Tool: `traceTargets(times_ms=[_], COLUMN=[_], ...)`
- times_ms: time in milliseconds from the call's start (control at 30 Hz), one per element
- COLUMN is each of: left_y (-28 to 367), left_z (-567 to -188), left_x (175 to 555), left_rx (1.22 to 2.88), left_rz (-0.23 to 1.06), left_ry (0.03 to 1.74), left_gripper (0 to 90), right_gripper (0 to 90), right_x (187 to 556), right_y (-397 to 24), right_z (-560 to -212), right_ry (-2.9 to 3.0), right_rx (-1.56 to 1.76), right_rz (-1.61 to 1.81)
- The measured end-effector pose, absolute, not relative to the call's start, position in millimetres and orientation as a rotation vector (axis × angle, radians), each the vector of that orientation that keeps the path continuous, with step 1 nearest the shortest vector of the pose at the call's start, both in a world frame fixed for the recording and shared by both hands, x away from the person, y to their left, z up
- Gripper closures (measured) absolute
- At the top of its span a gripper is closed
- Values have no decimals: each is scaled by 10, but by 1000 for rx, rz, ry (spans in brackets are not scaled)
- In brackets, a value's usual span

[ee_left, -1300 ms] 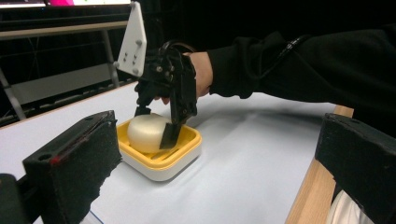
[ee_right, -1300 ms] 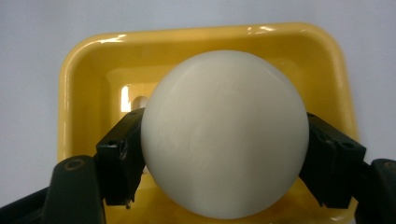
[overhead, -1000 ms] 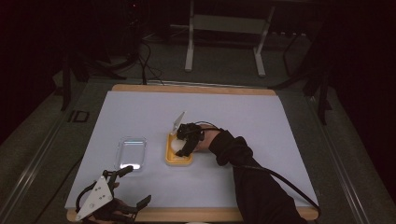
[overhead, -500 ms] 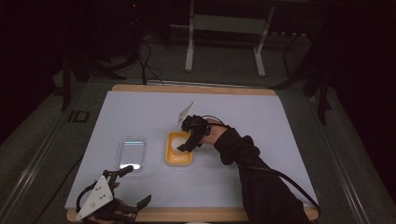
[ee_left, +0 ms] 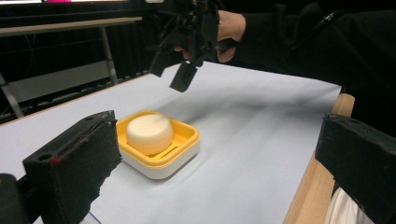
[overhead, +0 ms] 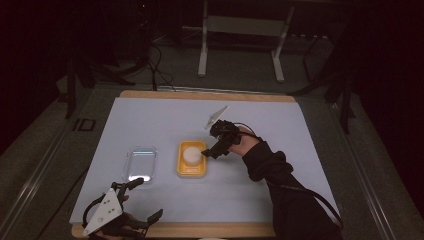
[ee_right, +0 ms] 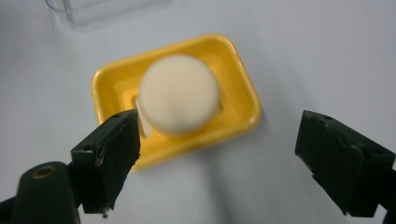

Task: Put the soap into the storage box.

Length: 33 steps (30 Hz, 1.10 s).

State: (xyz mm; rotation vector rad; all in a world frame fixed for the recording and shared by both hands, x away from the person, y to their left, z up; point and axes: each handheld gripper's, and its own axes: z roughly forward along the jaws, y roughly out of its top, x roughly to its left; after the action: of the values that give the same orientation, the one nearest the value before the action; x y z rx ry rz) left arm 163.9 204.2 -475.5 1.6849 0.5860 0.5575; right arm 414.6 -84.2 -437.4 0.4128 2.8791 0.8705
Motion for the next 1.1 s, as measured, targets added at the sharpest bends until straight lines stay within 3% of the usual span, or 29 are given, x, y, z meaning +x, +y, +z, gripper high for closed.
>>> traceTargets(times_ms=[1100], left_y=[2034], left_z=[-4760], left_x=[1642], left_rx=[1689], left_rz=[546], left_ry=[588], left_gripper=[1], right_gripper=[139], right_x=[3647], right_y=[-1596], right_z=[-4466], right_ry=[2643], right_rx=[731], right_rz=[925])
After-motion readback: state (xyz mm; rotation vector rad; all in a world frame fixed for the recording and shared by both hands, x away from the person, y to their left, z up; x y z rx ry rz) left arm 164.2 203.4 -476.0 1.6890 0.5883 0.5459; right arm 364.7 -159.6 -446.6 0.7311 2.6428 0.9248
